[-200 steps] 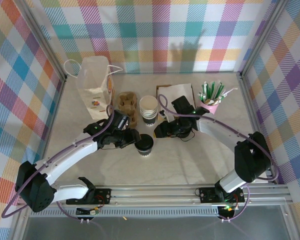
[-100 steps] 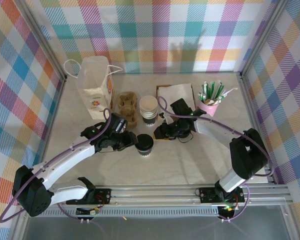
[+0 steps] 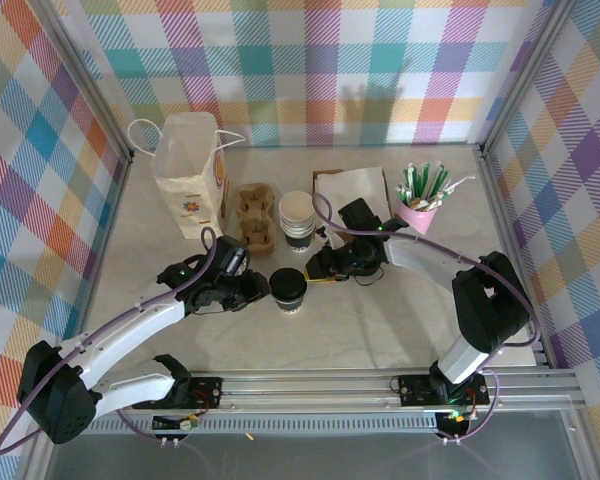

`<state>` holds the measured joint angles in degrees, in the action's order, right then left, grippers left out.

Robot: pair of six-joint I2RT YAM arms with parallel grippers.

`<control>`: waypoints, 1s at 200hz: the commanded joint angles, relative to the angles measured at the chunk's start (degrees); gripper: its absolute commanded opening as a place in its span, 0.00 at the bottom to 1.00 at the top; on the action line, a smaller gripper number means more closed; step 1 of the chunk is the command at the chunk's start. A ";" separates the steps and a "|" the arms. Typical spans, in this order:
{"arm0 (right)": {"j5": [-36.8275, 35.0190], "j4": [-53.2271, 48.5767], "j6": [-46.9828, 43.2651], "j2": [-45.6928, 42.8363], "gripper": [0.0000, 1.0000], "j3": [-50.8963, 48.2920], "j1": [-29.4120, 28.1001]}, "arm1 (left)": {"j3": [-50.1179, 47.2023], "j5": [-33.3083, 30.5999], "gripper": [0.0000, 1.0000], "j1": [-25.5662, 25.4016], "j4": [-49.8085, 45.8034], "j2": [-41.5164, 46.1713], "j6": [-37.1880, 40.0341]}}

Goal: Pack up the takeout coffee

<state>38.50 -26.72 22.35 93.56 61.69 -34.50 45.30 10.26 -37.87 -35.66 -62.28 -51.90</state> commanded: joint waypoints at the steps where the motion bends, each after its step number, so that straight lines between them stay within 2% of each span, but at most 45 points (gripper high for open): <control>1: 1.84 0.58 0.58 0.75 0.38 -0.17 -0.04 | -1.07 1.50 0.33 -0.49 2.27 0.62 -1.27; 77: 2.61 0.95 0.42 2.24 0.38 -0.37 -0.22 | -3.72 2.13 0.34 -0.52 4.80 1.36 -2.48; 142: 2.46 0.55 0.33 2.24 0.38 -0.26 -0.26 | -3.84 0.49 0.35 -0.45 4.02 6.18 -3.99; 200: 2.54 0.37 0.32 2.32 0.38 -0.08 -0.30 | -5.04 2.56 0.36 -0.44 8.89 5.11 -5.30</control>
<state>39.72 -26.37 23.11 95.22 61.69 -34.52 41.12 11.53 -37.87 -29.39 -56.40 -56.16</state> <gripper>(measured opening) 0.381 0.364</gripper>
